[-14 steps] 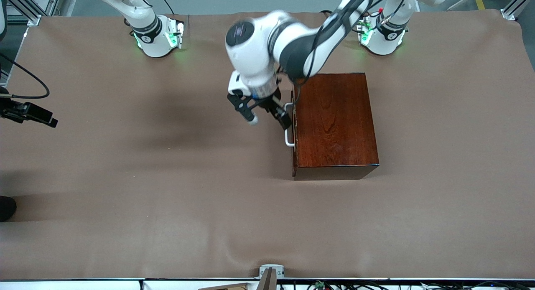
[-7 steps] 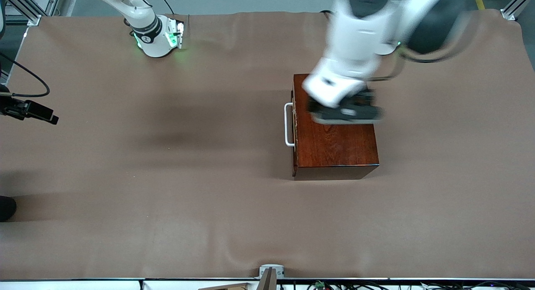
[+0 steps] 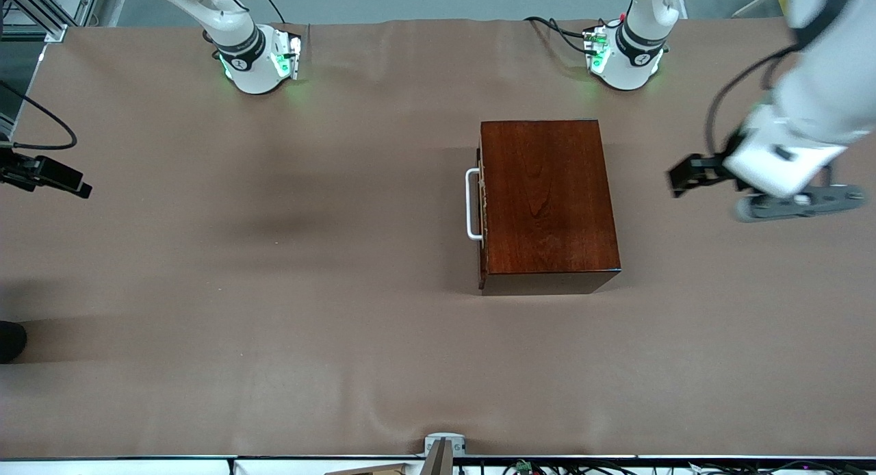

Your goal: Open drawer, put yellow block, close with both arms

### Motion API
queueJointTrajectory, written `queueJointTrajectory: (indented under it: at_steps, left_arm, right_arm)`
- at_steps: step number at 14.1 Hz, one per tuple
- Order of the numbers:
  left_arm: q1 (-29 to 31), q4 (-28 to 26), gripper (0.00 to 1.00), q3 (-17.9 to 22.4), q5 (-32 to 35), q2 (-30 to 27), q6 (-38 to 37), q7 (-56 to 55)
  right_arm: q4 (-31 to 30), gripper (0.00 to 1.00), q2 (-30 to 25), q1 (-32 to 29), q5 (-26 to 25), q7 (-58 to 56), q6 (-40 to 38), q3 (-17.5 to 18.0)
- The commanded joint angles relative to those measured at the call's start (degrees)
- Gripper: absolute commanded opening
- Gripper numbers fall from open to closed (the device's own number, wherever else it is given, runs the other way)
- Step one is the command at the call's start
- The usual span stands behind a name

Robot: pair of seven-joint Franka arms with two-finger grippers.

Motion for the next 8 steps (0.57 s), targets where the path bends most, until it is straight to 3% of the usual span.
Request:
queueJointTrajectory:
  at_steps: [1, 5, 8]
  left_arm:
    - [1.03, -5.22, 1.00, 3.21, -1.74, -4.42, 0.86, 2.51]
    - [1.29, -12.95, 1.00, 5.41, -2.78, -8.91, 7.36, 9.89]
    - [1.56, -12.35, 1.00, 5.94, -2.88, -8.74, 7.37, 12.45]
  right_arm:
    - [-0.17, 1.00, -1.20, -0.80, 0.26, 0.67, -0.58, 0.56]
    - [-1.31, 1.00, -2.78, -0.80, 0.35, 0.32, -2.69, 0.47]
    - [-4.30, 1.00, -5.68, -0.80, 0.35, 0.23, -2.34, 0.38]
